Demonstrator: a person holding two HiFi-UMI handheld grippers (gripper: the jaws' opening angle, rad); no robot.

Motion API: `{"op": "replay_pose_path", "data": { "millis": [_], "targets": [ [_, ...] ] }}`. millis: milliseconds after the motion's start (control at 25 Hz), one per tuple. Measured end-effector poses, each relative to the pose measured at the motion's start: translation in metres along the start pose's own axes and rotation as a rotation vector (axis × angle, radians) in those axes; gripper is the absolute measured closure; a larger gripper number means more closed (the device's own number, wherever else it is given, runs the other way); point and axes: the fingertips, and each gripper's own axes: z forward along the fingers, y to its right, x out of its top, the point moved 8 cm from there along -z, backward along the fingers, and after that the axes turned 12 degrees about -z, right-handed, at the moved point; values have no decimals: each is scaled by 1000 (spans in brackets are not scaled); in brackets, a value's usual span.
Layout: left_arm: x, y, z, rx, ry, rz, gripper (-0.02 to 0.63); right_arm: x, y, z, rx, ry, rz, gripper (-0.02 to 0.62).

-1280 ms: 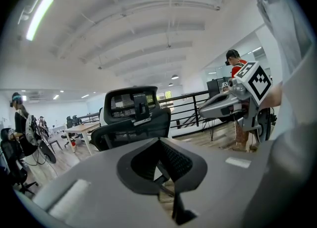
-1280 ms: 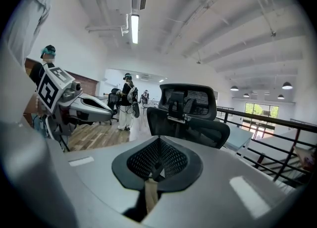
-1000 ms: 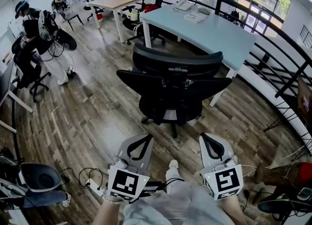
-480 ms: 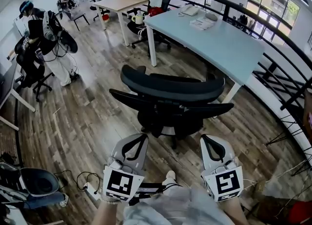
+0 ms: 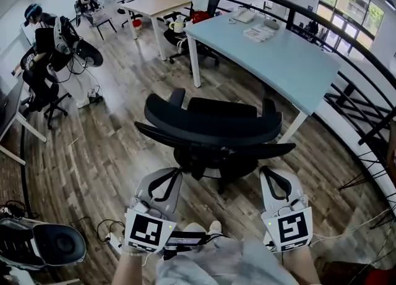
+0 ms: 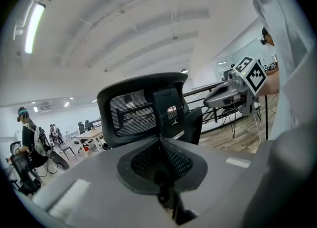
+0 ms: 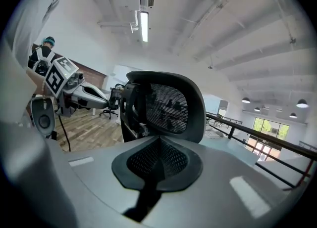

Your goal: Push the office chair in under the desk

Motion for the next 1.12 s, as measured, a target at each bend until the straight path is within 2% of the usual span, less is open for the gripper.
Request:
{"op": "replay_pose_path", "data": {
  "millis": [120, 280, 360, 480, 720, 880, 1120],
  "targets": [
    [-2, -8, 0, -7, 11, 31, 601, -3, 7, 2, -17, -5, -21, 588],
    [-2, -22, 0, 1, -11, 73, 598, -7, 11, 7, -27, -30, -117, 572],
    [-1, -31, 2, 9, -20, 101, 595, -8, 14, 11, -30, -50, -149, 535],
    [2, -44, 8, -6, -36, 123, 548, -9, 20, 18, -35, -89, -197, 484],
    [-3, -66, 25, -52, -70, 232, 491, -18, 30, 34, -32, -184, -341, 420],
    [-5, -77, 32, -62, -100, 314, 462, -24, 31, 43, -5, -237, -399, 394],
    [-13, -91, 46, -86, -158, 406, 442, -37, 36, 57, 80, -309, -466, 373]
  ]
}}
